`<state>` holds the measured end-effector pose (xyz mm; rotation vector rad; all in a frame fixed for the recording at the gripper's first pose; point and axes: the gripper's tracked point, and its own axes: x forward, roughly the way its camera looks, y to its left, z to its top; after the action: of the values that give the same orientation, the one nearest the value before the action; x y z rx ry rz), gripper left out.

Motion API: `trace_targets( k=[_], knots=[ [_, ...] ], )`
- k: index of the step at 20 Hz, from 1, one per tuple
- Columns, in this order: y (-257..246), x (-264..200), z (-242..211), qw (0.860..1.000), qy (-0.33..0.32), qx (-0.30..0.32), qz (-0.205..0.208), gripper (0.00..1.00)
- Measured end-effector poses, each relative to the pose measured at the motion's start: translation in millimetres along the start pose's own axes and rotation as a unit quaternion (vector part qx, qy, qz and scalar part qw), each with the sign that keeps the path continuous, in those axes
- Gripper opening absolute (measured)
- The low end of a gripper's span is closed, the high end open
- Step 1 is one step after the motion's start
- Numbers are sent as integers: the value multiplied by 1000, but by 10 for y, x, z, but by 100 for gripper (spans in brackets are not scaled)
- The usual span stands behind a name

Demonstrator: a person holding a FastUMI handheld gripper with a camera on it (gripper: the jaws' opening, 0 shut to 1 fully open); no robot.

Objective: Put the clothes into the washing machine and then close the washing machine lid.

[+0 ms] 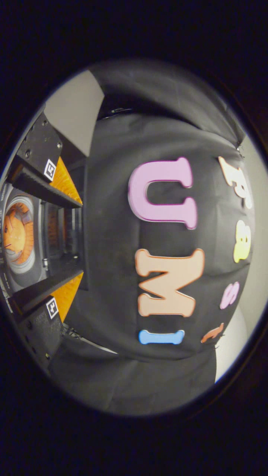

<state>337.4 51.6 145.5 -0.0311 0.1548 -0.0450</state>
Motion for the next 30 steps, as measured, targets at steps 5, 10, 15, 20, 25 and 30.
trace_targets(
  k=[5,10,15,20,25,30],
  knots=[
    [-36,131,839,993,-115,13,-15,97],
    [146,609,937,992,-130,-1,-1,97],
    [429,1188,525,997,-72,-10,5,96],
    [390,1590,-16,998,-13,-53,-13,96],
    [292,1802,-788,991,55,-118,-13,97],
    [278,1912,-890,999,-6,-17,37,97]
  ],
)
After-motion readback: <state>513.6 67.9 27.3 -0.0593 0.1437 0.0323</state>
